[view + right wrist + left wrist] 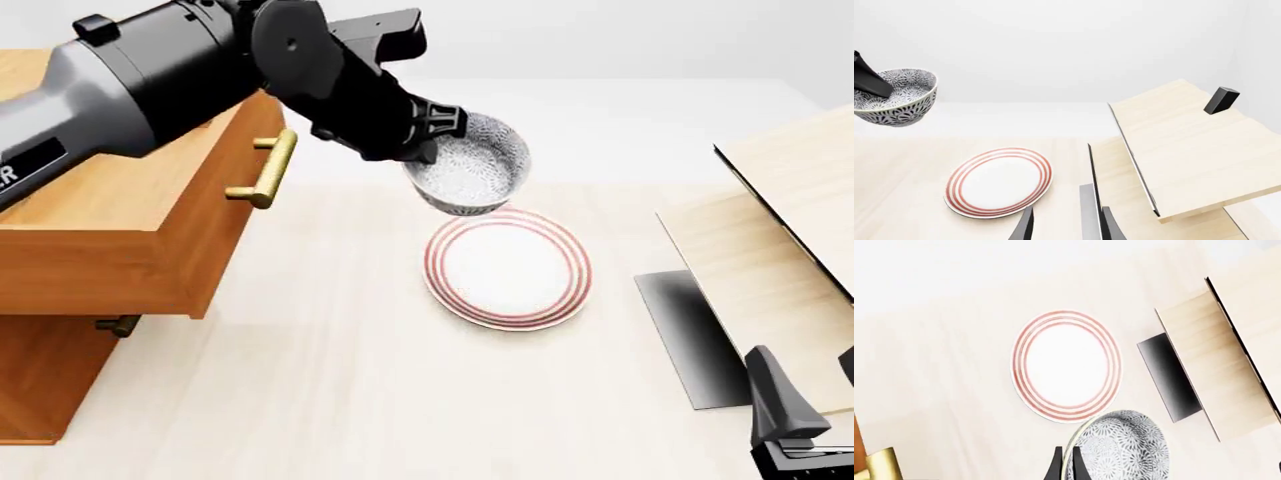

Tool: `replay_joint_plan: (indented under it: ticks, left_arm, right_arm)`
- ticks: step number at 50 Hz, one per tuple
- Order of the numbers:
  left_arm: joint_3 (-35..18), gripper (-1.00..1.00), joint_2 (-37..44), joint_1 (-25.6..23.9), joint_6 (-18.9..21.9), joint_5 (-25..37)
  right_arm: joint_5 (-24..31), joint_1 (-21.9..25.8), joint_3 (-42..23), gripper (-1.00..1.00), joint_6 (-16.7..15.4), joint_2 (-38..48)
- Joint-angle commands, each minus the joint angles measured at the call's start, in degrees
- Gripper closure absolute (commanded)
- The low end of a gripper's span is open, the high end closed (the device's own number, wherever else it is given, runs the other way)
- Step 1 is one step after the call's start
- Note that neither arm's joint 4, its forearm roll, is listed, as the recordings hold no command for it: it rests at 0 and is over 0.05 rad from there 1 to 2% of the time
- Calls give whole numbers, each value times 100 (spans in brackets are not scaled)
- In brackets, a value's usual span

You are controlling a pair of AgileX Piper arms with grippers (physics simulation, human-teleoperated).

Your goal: Open the top drawer of the cabinet and put the bowl in it.

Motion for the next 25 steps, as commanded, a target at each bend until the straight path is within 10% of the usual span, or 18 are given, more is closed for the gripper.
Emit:
replay_joint_plan:
  ticks: [1, 23, 25]
  left_arm:
    - [-443, 100, -48, 262, 172, 361]
    - [-805, 100, -141, 710, 149, 741]
    - [-1471, 100, -168, 1049, 293, 1242]
  right_arm:
    - [1, -3, 2, -100, -1, -9]
    - [2, -4, 2, -100, 2, -9]
    - [1, -2, 2, -100, -3, -9]
